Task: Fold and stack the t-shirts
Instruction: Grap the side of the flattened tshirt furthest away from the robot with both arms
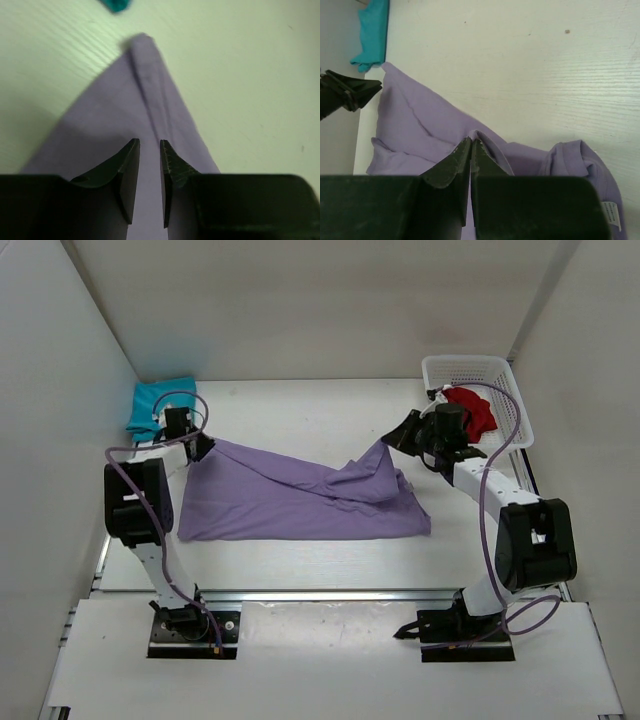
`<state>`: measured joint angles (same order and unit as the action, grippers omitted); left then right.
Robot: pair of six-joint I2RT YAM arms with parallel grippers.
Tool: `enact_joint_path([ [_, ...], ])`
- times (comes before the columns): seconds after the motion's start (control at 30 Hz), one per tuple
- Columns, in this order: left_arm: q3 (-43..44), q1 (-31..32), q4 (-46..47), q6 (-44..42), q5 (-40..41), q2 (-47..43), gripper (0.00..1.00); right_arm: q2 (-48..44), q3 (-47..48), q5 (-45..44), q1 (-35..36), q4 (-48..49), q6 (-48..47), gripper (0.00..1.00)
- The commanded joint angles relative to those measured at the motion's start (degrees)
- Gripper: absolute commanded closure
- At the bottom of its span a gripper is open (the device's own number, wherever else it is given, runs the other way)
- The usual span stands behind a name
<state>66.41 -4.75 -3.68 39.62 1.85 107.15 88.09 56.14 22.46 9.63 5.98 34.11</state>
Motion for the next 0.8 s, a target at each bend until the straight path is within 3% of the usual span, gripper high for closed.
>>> enact_joint_path([
  [0.0, 3.28, -4.02, -2.74, 3.71, 0.44, 1.82, 0.66, -0.12, 2.83, 1.71, -0.40, 3.16, -0.01, 1.00],
  [0.13, 6.01, -7.01, -3.35, 6.08, -1.66, 6.48, 0.65, 0.15, 2.48, 2.06, -0.66, 3.25, -0.53, 1.00],
  [0.3, 2.85, -7.55, 4.98, 9.51, -3.60, 6.58, 0.56, 0.06, 2.13, 2.85, -0.31, 4.04, -0.62, 1.00],
  [0.77, 8.99, -7.11, 10.01, 14.00, -6.77, 12.82, 0.56, 1.47, 1.43, 3.64, 0.13, 4.48, -1.15, 1.00],
])
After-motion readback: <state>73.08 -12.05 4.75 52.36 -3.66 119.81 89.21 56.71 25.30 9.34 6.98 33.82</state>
